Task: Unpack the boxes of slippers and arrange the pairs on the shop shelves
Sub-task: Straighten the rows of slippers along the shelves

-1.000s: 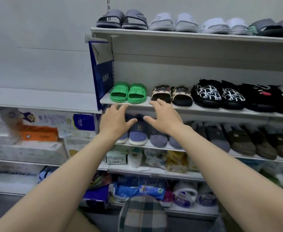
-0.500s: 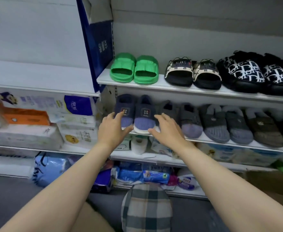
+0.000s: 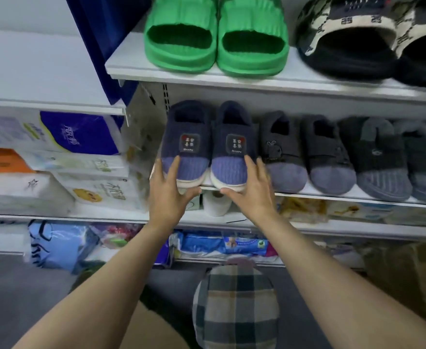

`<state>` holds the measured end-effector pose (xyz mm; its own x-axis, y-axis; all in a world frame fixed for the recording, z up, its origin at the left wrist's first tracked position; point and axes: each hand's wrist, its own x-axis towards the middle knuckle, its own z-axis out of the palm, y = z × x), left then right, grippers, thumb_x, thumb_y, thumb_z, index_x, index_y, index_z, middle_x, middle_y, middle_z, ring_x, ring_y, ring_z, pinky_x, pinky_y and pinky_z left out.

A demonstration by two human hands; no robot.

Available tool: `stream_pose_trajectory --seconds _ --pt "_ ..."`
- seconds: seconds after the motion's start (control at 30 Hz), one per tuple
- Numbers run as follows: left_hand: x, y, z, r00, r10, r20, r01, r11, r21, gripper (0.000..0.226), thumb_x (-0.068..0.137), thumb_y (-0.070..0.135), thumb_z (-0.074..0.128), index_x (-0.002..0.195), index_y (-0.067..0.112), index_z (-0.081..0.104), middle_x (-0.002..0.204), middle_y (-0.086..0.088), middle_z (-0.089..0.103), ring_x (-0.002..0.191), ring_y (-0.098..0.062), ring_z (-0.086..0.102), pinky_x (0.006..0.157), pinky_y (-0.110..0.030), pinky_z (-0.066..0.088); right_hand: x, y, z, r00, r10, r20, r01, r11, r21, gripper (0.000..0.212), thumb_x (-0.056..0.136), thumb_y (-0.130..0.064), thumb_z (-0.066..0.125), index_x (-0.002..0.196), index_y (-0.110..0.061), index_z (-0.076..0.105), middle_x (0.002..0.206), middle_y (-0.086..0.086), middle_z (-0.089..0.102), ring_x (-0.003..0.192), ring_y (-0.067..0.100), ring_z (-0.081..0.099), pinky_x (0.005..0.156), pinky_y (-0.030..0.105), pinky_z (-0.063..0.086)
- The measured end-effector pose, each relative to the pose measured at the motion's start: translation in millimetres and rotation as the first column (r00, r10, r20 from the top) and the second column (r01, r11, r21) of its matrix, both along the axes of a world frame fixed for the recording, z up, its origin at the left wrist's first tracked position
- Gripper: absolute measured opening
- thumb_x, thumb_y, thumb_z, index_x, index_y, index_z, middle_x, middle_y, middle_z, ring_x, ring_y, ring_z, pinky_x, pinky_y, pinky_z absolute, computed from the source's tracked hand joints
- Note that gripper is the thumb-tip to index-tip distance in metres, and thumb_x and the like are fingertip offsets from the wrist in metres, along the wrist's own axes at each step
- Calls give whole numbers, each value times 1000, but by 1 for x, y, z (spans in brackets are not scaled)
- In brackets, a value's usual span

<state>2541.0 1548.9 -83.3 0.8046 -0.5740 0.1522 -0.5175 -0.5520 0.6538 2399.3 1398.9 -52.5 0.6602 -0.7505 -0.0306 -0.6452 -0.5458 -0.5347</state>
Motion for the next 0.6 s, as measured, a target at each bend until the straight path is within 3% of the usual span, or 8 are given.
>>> stream_pose_trajectory --seconds 0.17,0.6 --pt "8 -8 -22 1000 18 -22 -19 999 -49 94 76 48 80 154 23 34 162 -21 17 148 -36 21 117 -44 26 13 -3 -25 996 -62 63 61 998 12 119 69 -53 86 158 -20 15 163 19 15 148 37 22 116 49 30" --pt "19 -16 -26 998 19 -54 -23 997 -73 93 76 49 79 154 28 32 161 -15 17 146 -33 21 118 -46 26 26 1 -35 988 -85 125 90 996 -30 115 73 -54 82 159 -23 11 161 15 19 147 35 25 114 48 35"
